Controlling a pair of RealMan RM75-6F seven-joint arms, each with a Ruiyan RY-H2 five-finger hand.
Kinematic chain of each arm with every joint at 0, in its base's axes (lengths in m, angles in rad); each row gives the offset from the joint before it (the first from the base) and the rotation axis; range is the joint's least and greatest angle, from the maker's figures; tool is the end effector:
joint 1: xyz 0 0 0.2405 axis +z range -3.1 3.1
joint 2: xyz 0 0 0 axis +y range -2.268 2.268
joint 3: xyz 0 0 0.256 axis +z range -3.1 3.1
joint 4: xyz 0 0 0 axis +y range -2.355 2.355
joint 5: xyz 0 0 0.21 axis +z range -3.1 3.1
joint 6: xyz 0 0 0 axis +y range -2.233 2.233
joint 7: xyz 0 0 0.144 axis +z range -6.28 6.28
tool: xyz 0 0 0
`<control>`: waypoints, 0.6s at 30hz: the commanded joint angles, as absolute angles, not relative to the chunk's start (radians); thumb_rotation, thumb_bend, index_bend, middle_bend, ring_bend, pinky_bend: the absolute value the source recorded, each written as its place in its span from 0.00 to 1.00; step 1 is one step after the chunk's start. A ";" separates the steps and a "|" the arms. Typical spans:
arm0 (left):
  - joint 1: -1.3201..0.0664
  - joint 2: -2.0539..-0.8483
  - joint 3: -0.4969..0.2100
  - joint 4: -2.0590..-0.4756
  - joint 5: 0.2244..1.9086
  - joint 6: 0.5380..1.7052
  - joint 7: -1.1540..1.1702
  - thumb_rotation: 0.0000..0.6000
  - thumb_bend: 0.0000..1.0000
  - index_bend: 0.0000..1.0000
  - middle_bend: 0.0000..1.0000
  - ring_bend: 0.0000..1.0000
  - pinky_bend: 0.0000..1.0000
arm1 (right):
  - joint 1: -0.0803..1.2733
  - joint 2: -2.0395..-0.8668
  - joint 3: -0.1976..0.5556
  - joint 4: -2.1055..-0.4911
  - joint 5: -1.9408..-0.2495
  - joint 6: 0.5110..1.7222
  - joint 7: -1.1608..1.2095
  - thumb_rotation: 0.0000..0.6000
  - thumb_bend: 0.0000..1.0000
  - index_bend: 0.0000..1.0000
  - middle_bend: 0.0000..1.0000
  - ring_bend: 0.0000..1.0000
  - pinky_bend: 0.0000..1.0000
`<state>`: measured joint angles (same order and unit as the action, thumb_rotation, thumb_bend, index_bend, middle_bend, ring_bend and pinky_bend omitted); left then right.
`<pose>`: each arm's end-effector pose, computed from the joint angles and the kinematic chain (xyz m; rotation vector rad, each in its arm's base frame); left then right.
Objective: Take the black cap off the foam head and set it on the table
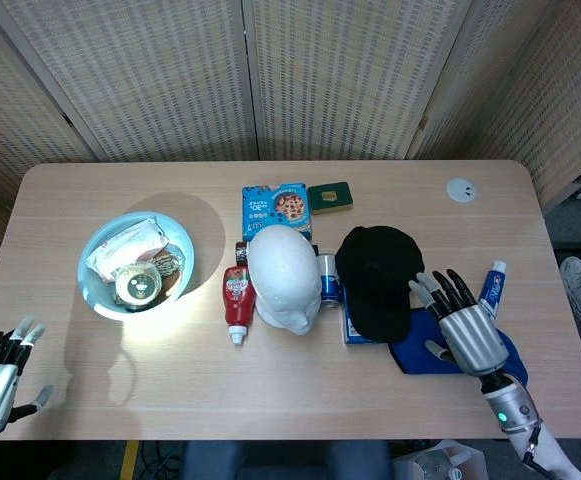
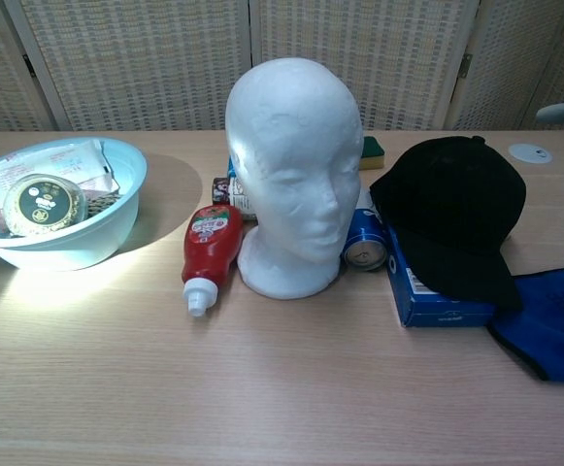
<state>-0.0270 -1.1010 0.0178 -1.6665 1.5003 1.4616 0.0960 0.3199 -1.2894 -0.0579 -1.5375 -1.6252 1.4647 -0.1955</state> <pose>-0.3174 0.1474 0.1478 -1.4267 -0.9609 -0.7606 -0.2539 -0.2207 0.0874 1.7307 -0.6680 0.9934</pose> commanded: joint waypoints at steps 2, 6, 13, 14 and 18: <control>-0.029 -1.101 0.015 -1.666 1.505 1.465 0.095 1.00 0.25 0.04 0.01 0.08 0.03 | 0.272 -1.235 -0.061 -1.592 -1.640 1.523 -0.205 1.00 0.00 0.00 0.00 0.00 0.00; -0.033 -1.103 0.011 -1.666 1.514 1.473 0.097 1.00 0.25 0.04 0.01 0.08 0.03 | 0.225 -1.186 -0.063 -1.633 -1.635 1.570 -0.207 1.00 0.00 0.00 0.00 0.00 0.00; -0.033 -1.111 0.002 -1.664 1.518 1.490 0.102 1.00 0.25 0.04 0.01 0.08 0.03 | 0.144 -1.119 -0.070 -1.686 -1.609 1.630 -0.216 1.00 0.00 0.00 0.00 0.00 0.00; -0.033 -1.112 0.001 -1.664 1.518 1.492 0.103 1.00 0.25 0.04 0.01 0.08 0.03 | 0.135 -1.112 -0.071 -1.690 -1.604 1.634 -0.214 1.00 0.00 0.00 0.00 0.00 0.00; -0.032 -1.120 -0.004 -1.661 1.521 1.504 0.107 1.00 0.25 0.04 0.01 0.08 0.02 | 0.102 -1.081 -0.083 -1.700 -1.582 1.624 -0.199 1.00 0.00 0.00 0.00 0.00 0.00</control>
